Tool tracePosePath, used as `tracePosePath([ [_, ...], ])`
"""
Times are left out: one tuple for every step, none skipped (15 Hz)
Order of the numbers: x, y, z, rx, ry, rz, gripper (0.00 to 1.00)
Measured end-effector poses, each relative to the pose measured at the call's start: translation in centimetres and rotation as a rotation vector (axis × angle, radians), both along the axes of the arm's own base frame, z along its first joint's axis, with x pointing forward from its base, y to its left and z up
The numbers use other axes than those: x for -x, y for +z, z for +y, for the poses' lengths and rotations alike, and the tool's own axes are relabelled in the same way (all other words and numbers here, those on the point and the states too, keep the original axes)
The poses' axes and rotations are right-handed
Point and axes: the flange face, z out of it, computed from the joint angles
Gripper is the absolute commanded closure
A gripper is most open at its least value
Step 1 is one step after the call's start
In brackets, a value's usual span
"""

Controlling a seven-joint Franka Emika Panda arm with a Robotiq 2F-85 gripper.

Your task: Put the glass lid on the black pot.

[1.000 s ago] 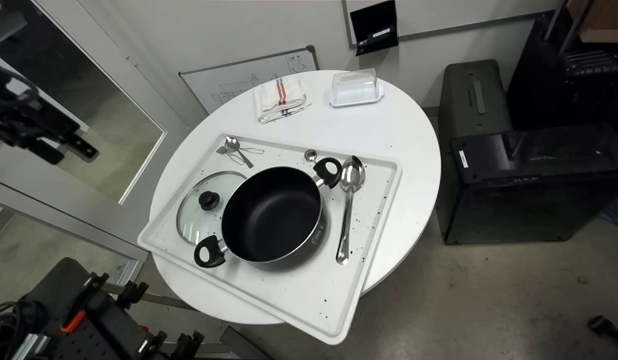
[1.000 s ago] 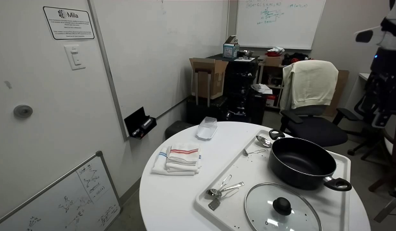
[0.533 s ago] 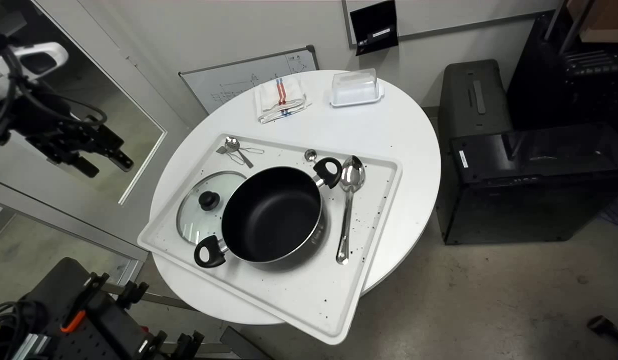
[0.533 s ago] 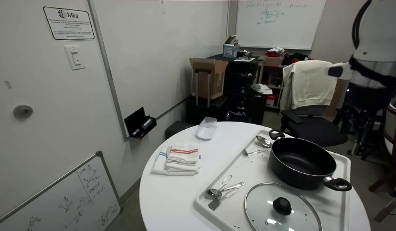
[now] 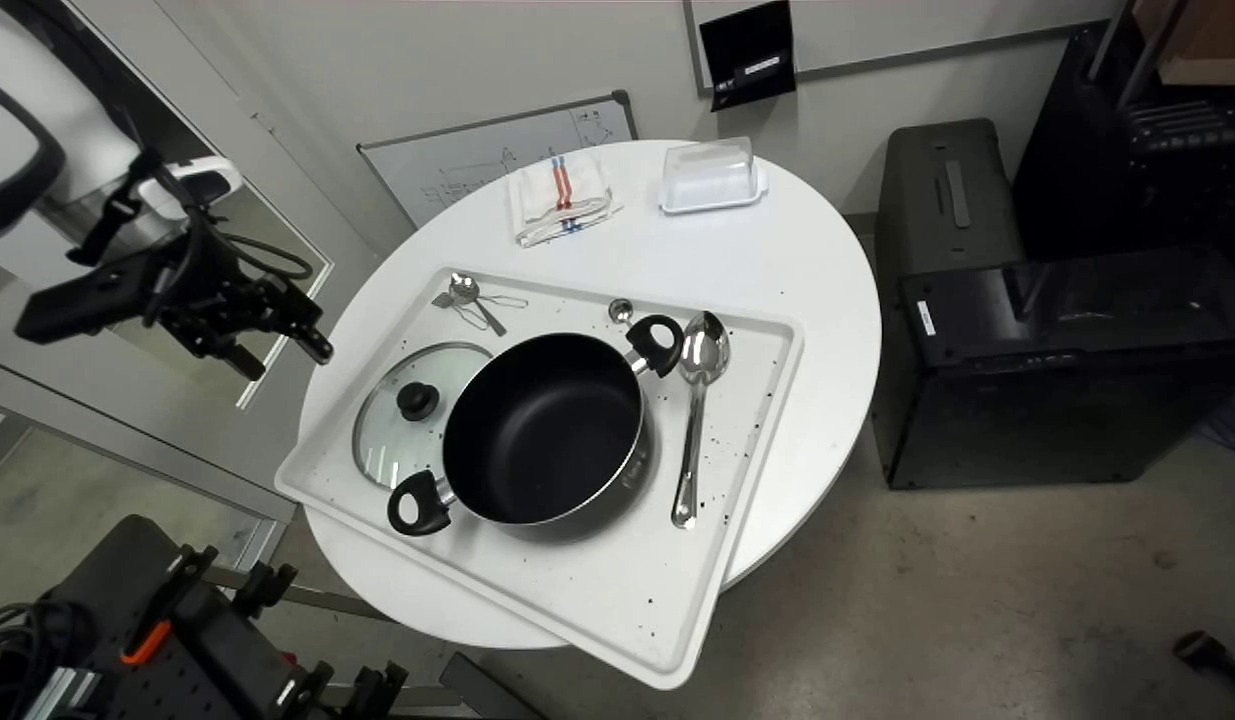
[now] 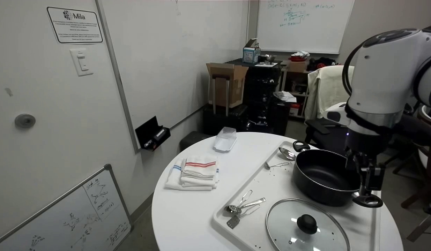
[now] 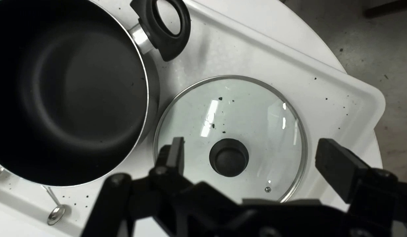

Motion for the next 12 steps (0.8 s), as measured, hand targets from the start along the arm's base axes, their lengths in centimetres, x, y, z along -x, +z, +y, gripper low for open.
tracePosePath([
  [-0.3, -1.0, 0.3, 0.006, 0.007, 0.007, 0.00],
  [-0.6, -1.9, 0.5, 0.011, 0.014, 0.011, 0.00],
  [-1.0, -2.8, 0.8, 0.013, 0.019, 0.014, 0.00],
  [-1.3, -3.7, 1.1, 0.014, 0.023, 0.014, 0.00],
  [-1.7, -4.6, 1.3, 0.014, 0.024, 0.012, 0.00],
  [-2.0, -5.4, 1.5, 0.014, 0.023, 0.010, 0.00],
  [-2.3, -6.2, 1.7, 0.013, 0.021, 0.009, 0.00],
  [-2.6, -7.0, 1.9, 0.014, 0.020, 0.010, 0.00],
  [-2.9, -7.8, 2.1, 0.014, 0.019, 0.012, 0.00],
  [-3.2, -8.6, 2.3, 0.016, 0.017, 0.014, 0.00],
  [-3.4, -9.4, 2.5, 0.019, 0.016, 0.016, 0.00],
  [-3.8, -10.1, 2.6, 0.021, 0.015, 0.016, 0.00],
])
